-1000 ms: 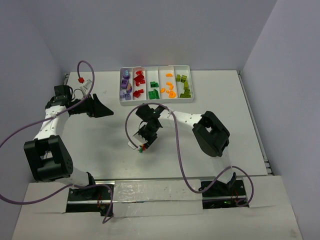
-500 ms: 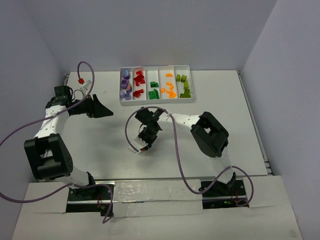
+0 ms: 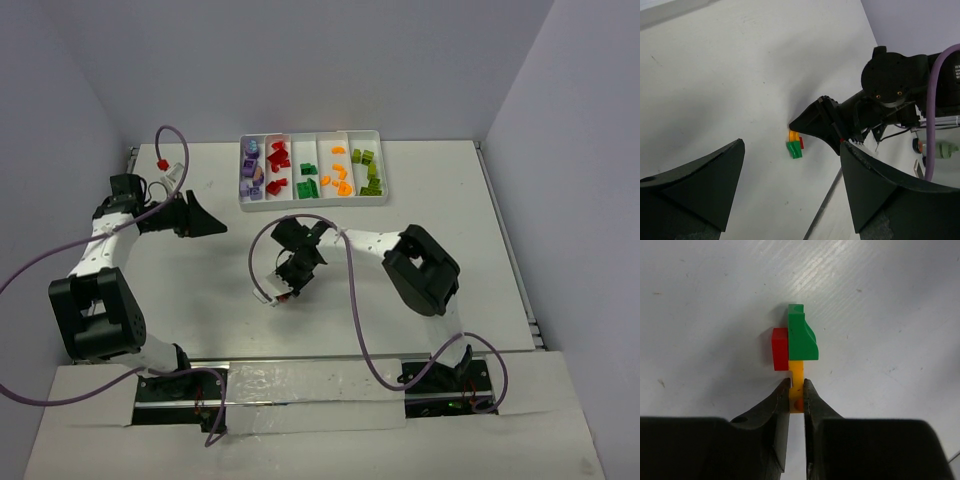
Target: Sort the legos into containers by color
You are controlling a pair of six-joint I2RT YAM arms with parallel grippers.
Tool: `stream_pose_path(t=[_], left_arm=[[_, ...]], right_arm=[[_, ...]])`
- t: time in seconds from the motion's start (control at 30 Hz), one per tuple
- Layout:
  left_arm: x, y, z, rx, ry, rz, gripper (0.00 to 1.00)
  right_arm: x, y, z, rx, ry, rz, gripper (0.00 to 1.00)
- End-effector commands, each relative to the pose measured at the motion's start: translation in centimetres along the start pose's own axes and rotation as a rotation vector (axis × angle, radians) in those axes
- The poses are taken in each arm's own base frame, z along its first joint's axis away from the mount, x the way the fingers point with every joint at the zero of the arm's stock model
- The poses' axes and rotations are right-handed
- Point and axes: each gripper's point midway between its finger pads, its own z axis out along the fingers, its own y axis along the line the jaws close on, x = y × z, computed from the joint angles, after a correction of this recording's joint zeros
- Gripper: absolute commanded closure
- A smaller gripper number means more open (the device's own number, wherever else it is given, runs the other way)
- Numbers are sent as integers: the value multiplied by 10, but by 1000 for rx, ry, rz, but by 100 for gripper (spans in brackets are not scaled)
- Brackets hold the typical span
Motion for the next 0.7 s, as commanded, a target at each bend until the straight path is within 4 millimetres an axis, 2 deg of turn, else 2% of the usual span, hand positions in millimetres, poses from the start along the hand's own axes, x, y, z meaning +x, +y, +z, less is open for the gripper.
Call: stream_pose_path(t=[0.0,0.1,0.2,0.27,0.37,0.4,0.43,0.5,0.67], left_arm=[[-12,-9,-4,-31,-85,28,13],[-21,-15,-2,-55,-149,-2,11],[-32,-24,5,-72,-207,4,12],[-35,-36,20,-46,-210,25,14],[-34,-60,47,4,-190,44,16],[-35,-63,53,16,-180,45,17],[-31,-78,68,60,-153,51,18],[-28,-86,82,91,-129,15,20],[-23,-90,108,104,-87,-22,23]], right_arm=[[-2,-9,-32,119,-2,227,100],[0,-16,-64,223,-28,437,100],[17,-20,-89,330,0,702,100],[34,-17,-106,390,1,928,100],[42,-17,-130,469,-52,1122,100],[43,-17,-132,480,-55,1151,100],[43,-17,-138,510,-79,1245,100],[43,-25,-147,570,-106,1311,100],[40,-37,-152,614,-158,1454,100]])
